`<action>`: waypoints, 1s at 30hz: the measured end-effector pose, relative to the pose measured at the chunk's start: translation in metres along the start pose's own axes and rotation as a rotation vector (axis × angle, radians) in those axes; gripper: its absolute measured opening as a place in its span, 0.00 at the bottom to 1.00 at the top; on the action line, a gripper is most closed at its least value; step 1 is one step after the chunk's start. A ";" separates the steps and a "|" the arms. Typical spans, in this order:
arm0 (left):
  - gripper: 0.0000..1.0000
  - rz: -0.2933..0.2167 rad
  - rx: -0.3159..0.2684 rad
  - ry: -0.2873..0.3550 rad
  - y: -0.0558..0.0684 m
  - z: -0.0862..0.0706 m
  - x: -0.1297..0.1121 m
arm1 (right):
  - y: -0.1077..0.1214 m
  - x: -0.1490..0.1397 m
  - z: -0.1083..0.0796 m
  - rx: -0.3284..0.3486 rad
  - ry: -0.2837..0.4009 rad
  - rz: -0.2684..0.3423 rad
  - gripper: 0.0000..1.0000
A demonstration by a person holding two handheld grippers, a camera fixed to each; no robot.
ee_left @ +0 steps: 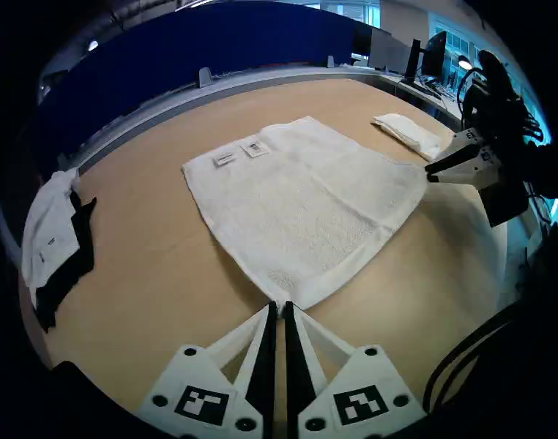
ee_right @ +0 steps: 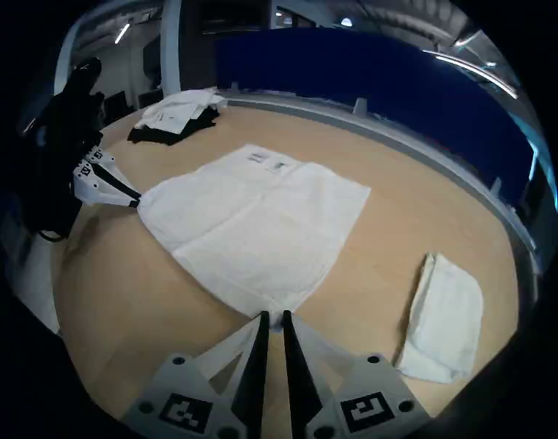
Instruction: Fold towel
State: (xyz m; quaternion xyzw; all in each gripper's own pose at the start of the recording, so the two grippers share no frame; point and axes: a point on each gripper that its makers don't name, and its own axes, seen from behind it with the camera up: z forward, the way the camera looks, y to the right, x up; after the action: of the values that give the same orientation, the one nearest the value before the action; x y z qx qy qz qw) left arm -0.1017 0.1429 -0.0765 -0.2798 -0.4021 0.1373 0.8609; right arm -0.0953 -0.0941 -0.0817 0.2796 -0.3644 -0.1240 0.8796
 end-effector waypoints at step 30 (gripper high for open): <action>0.08 -0.103 0.018 0.069 0.003 -0.087 0.065 | -0.003 0.090 -0.082 -0.013 0.124 0.024 0.14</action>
State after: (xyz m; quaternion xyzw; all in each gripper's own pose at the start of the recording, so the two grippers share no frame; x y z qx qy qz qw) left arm 0.0072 0.1431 -0.0834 -0.2557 -0.3846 0.0868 0.8827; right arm 0.0258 -0.1013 -0.0792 0.2766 -0.3116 -0.0983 0.9037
